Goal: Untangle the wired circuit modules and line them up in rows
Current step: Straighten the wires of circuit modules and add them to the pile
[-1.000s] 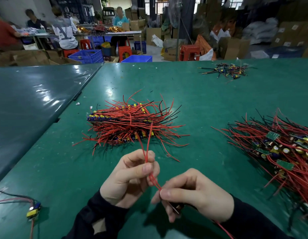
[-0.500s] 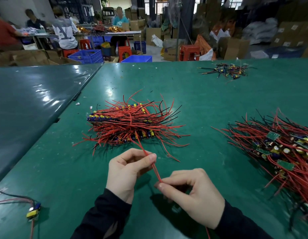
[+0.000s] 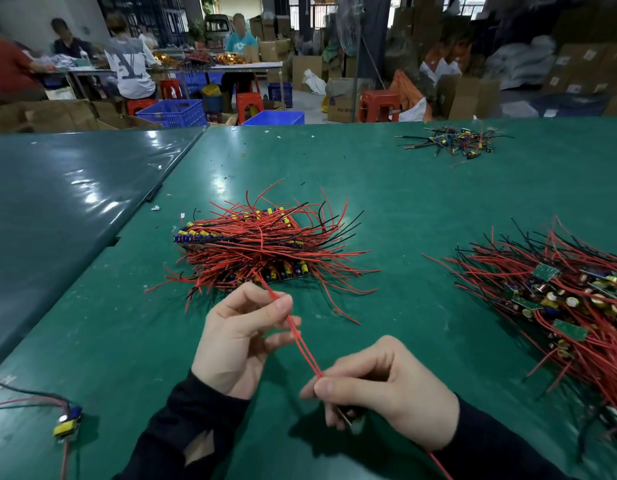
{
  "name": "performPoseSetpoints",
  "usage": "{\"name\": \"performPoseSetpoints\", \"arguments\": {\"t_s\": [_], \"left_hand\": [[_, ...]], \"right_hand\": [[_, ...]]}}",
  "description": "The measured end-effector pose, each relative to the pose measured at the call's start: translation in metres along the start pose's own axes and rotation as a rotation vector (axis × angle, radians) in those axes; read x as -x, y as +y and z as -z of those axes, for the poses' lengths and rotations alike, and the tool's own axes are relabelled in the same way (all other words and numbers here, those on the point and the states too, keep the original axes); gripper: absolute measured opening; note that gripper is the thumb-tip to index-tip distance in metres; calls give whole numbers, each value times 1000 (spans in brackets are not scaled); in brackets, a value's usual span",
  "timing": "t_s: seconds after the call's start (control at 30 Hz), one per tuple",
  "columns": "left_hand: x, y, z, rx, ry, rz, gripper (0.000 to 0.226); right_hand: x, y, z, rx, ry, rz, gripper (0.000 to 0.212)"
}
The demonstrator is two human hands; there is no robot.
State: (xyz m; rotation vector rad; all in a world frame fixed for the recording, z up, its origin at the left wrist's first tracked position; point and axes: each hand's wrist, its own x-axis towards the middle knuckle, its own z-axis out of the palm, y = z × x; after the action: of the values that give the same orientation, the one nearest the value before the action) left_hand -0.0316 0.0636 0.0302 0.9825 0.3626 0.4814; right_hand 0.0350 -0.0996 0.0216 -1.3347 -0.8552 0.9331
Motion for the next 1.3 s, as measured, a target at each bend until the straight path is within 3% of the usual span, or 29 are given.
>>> {"name": "performPoseSetpoints", "arguments": {"t_s": [0.1, 0.2, 0.3, 0.43, 0.53, 0.67, 0.77, 0.87, 0.93, 1.13, 1.3], "left_hand": [[-4, -8, 0, -248, 177, -172, 33], [-3, -14, -1, -362, 191, -241, 27], [-4, -11, 1, -312, 172, -212, 20], [-5, -4, 2, -113, 125, -72, 5], [-6, 1, 5, -46, 127, 11, 10], [-5, 5, 6, -67, 88, -2, 15], [-6, 3, 8, -176, 134, -146, 28], [-5, -3, 5, -431, 205, -345, 29], [-4, -6, 3, -470, 211, -361, 27], [-8, 1, 11, -172, 257, -103, 29], [-11, -2, 10, 110, 254, 169, 15]], "right_hand": [[1, 8, -2, 454, 234, 141, 14], [2, 15, -6, 881, 276, 257, 19], [2, 14, -6, 757, 262, 199, 22], [1, 8, -2, 348, 210, 58, 24], [1, 8, -4, 296, 175, 44, 32], [1, 7, -5, 211, 75, 27, 17], [1, 7, -5, 237, 110, 33, 16], [3, 10, -5, 523, 187, 115, 19], [3, 11, -8, 590, 180, 135, 19], [2, 8, -9, 387, 191, 74, 31], [-1, 9, -5, 287, 266, 25, 14]]}}
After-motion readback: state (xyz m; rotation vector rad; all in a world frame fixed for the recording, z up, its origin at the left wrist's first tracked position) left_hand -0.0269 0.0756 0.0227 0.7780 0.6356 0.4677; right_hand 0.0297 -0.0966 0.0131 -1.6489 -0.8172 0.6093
